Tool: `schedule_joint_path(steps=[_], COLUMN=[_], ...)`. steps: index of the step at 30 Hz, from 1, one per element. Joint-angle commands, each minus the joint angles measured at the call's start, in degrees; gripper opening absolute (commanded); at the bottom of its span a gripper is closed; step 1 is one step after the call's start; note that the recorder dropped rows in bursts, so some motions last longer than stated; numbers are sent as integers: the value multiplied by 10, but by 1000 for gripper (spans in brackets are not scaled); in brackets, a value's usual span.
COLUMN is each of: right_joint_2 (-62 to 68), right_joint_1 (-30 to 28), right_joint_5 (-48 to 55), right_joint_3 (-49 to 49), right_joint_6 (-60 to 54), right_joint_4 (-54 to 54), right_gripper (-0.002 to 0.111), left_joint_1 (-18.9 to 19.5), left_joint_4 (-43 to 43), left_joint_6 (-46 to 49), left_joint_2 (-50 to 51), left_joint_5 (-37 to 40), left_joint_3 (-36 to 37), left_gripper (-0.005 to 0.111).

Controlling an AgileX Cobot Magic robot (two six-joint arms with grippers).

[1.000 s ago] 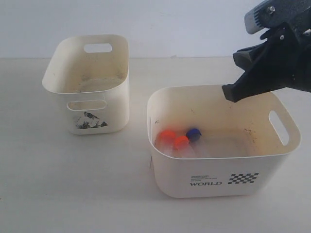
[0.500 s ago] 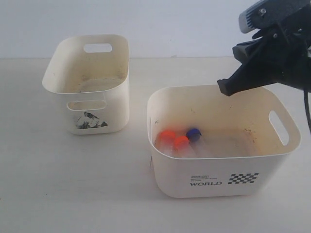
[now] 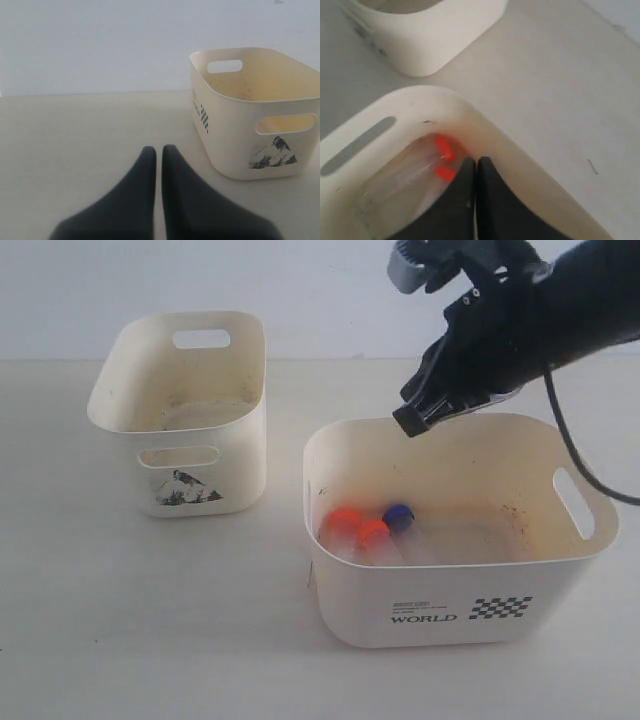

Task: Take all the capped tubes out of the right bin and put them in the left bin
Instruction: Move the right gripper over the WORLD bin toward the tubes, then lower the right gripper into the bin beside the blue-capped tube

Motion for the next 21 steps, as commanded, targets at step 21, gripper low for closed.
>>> schedule_joint_path(steps=[21], right_joint_2=[185], right_joint_1=[1], right_joint_5=[368], right_joint_3=[-225], right_joint_6=[265], right_joint_4=[-136], right_gripper=[0], left_joint_1=[0], left_joint_4=[1], left_joint_6=[-5], left_joint_2=[0], left_joint_5=[0], left_joint_3=[-2], left_gripper=[4])
